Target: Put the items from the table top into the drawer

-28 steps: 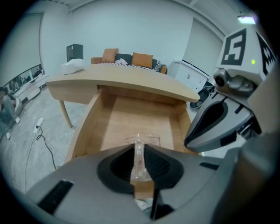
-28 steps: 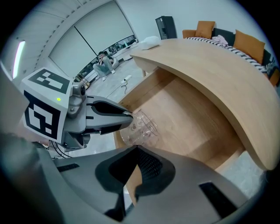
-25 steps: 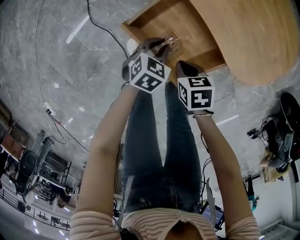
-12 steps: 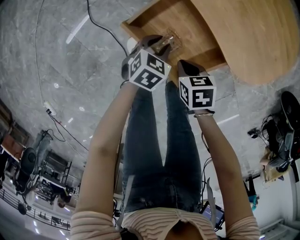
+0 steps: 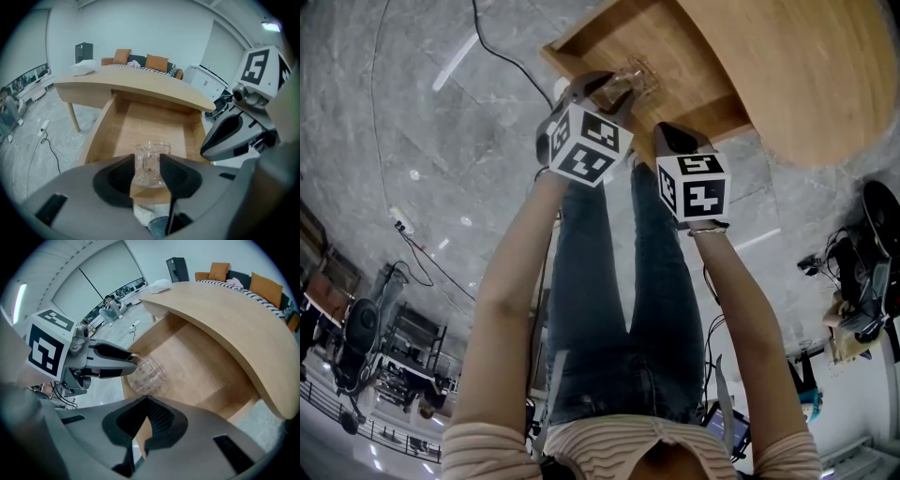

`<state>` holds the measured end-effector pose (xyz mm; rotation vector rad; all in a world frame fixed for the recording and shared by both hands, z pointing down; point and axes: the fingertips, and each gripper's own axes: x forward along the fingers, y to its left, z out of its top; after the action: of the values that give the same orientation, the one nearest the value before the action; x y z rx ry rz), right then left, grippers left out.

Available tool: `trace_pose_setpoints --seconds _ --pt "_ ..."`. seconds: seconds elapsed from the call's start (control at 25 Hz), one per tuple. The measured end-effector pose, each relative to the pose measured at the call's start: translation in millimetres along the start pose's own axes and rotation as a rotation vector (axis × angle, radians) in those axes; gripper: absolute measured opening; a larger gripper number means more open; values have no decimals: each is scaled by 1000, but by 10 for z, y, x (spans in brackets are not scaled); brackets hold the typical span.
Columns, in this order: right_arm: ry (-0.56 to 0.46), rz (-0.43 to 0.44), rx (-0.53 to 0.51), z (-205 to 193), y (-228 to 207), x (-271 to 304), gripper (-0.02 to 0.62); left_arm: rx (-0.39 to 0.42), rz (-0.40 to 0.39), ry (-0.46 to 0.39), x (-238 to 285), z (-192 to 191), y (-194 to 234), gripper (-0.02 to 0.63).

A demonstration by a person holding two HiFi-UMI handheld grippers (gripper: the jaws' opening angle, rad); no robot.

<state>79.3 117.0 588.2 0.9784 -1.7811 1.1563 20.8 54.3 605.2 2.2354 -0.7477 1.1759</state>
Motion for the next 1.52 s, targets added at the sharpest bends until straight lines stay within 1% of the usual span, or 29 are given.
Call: trace_pose_setpoints --seconds 0.32,0.68,0.8,1.04,1.24,1.52 --pt "8 -4 -5 -41 -13 19 9 -34 20 22 76 -49 220 144" --pt "14 -3 -8 -70 -6 55 9 -113 33 25 107 -114 490 150" --pt "15 -4 -9 -62 -10 53 9 -132 41 45 108 -137 542 153" --pt "19 -5 -9 -22 11 80 9 -143 54 62 98 -129 673 153" --pt "28 -2 -9 -8 44 170 9 -159 73 78 138 -206 801 153" --pt "29 -1 -16 -30 51 134 9 -182 90 93 91 -239 813 153"
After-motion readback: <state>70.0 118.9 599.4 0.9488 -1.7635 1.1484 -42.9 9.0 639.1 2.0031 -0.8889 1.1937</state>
